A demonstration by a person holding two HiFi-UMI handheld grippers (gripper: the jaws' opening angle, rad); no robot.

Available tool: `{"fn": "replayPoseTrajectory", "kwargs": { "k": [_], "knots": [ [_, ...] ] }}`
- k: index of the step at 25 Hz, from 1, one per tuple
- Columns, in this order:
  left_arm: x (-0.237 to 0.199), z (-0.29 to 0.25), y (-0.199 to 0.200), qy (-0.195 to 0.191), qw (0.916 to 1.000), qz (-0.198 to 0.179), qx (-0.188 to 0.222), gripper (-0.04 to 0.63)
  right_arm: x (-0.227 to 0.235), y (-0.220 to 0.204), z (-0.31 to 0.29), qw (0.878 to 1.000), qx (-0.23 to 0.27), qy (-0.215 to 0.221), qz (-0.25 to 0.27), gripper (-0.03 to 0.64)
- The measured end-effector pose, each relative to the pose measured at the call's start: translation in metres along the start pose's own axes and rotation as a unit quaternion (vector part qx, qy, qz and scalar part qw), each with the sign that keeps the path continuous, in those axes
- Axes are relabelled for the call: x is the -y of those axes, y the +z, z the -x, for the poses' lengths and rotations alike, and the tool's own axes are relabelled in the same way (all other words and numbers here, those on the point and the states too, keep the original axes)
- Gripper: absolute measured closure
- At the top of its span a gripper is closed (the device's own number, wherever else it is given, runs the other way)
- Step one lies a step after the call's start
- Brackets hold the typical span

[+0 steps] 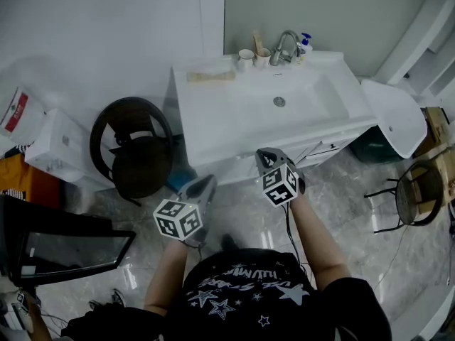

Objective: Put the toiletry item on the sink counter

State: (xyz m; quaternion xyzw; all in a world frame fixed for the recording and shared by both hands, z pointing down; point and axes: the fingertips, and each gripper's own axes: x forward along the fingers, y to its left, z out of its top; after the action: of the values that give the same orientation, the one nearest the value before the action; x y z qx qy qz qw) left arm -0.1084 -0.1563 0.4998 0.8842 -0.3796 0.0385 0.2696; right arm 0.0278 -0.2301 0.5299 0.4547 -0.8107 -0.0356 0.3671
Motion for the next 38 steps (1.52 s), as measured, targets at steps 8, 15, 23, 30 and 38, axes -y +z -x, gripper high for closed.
{"fn": "replayPoseTrajectory", "kwargs": {
  "k": [8, 15, 23, 30, 38],
  "knots": [
    [0.015, -0.011, -0.01, 0.01, 0.9999, 0.012, -0.004, 0.575, -0.007, -0.027, 0.022, 1.0, 0.002, 0.024, -0.017, 0.603],
    [0.053, -0.015, -0.022, 0.017, 0.9998, 0.005, -0.007, 0.575, -0.009, -0.046, 0.049, 0.999, 0.011, 0.041, -0.013, 0.603],
    [0.088, -0.009, -0.037, 0.02, 0.9996, -0.014, -0.01, 0.575, -0.012, -0.056, 0.084, 0.999, 0.031, 0.037, -0.018, 0.603],
    [0.114, 0.006, -0.047, 0.028, 0.9992, -0.029, -0.002, 0.575, -0.017, -0.062, 0.116, 0.998, 0.047, 0.031, -0.04, 0.603],
    [0.141, 0.028, -0.065, 0.041, 0.9984, -0.04, 0.005, 0.575, -0.034, -0.07, 0.155, 0.997, 0.062, 0.026, -0.048, 0.603]
  ]
}}
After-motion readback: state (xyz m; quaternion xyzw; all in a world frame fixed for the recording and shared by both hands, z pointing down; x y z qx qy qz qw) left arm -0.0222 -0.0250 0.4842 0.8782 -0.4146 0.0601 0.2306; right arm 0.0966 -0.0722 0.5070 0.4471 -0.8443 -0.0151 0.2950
